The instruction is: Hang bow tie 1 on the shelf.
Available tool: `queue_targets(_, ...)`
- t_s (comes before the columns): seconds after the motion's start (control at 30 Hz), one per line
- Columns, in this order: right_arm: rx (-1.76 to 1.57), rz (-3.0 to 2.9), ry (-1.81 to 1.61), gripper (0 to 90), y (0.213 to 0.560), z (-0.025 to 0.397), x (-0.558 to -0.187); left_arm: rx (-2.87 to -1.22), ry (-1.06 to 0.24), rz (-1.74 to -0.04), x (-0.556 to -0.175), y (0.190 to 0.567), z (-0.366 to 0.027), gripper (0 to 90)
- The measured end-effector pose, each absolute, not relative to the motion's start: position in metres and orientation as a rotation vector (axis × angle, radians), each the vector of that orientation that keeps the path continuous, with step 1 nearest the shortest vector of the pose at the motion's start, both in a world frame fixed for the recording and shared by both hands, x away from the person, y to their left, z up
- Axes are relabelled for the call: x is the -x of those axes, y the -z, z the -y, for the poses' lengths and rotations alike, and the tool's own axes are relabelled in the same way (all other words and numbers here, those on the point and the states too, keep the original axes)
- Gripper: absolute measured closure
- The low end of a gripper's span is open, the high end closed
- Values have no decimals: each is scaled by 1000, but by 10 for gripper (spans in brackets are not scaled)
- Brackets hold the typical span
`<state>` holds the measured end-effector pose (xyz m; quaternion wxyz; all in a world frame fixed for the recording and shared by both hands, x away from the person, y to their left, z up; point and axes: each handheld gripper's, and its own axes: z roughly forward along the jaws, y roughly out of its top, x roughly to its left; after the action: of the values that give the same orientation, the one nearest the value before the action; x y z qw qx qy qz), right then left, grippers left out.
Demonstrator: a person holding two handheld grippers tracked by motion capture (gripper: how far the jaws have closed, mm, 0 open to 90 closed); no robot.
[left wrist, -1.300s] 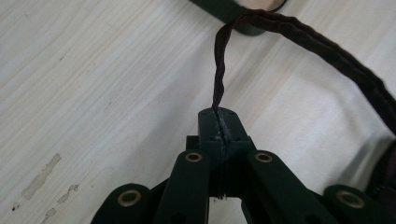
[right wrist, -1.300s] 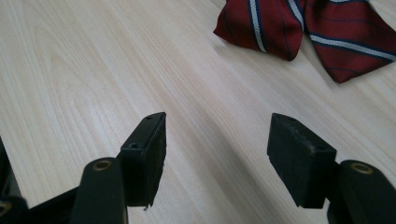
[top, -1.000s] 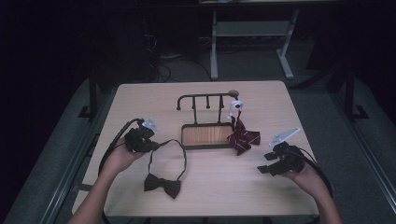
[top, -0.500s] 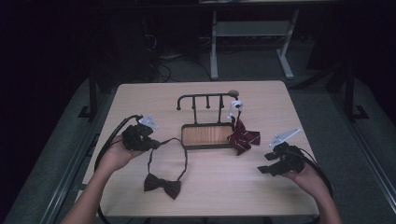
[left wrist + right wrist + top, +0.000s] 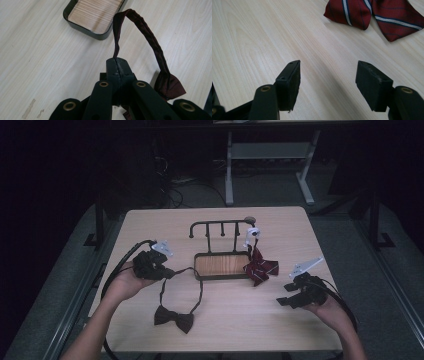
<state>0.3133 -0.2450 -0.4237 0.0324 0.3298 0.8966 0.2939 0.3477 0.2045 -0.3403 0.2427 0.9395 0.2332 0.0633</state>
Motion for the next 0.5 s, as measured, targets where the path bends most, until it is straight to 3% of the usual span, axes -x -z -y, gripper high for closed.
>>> queue_targets(0.5, -1019, -2752, -904, 364, 422, 247, -312, -2560, -173, -576, -342, 324, -202, 900)
